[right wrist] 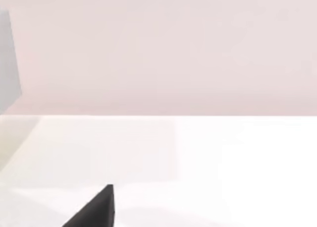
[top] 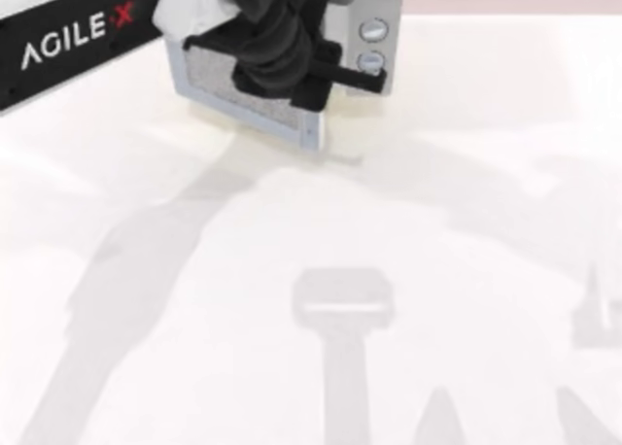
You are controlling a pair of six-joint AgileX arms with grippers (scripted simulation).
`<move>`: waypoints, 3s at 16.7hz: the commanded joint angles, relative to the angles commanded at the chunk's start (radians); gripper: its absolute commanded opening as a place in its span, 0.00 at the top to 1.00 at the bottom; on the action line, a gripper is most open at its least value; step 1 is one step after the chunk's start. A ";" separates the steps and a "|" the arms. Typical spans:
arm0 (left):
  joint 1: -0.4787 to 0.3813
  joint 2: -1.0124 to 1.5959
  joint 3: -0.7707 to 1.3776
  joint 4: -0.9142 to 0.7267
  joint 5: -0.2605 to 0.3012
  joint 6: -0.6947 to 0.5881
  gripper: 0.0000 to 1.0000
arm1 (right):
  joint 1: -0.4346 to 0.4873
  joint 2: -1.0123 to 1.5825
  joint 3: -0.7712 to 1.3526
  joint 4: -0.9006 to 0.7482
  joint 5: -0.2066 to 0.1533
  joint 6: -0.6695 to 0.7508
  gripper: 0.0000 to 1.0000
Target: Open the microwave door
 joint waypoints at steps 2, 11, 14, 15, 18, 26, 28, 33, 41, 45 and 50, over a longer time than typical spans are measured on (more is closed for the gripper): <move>0.000 0.000 0.000 0.000 0.000 0.000 1.00 | 0.000 0.000 0.000 0.000 0.000 0.000 0.00; -0.005 0.001 -0.005 0.001 0.008 -0.001 1.00 | 0.000 0.000 0.000 0.000 0.000 0.000 0.00; 0.011 -0.035 -0.052 0.019 0.033 0.050 1.00 | 0.000 0.000 0.000 0.000 0.000 0.000 0.00; 0.018 -0.052 -0.071 0.028 0.045 0.073 1.00 | 0.000 0.000 0.000 0.000 0.000 0.000 0.00; 0.033 -0.083 -0.118 0.042 0.072 0.125 1.00 | 0.000 0.000 0.000 0.000 0.000 0.000 0.00; 0.033 -0.084 -0.120 0.043 0.073 0.127 1.00 | 0.000 0.000 0.000 0.000 0.000 0.000 0.00; 0.033 -0.084 -0.120 0.043 0.073 0.127 1.00 | 0.000 0.000 0.000 0.000 0.000 0.000 0.00; 0.033 -0.084 -0.120 0.043 0.073 0.127 1.00 | 0.000 0.000 0.000 0.000 0.000 0.000 0.00; 0.033 -0.084 -0.120 0.043 0.073 0.127 1.00 | 0.000 0.000 0.000 0.000 0.000 0.000 0.00; 0.028 -0.083 -0.125 0.043 0.082 0.126 1.00 | 0.000 0.000 0.000 0.000 0.000 0.000 0.00; 0.064 -0.139 -0.190 0.061 0.134 0.229 1.00 | 0.000 0.000 0.000 0.000 0.000 0.000 0.00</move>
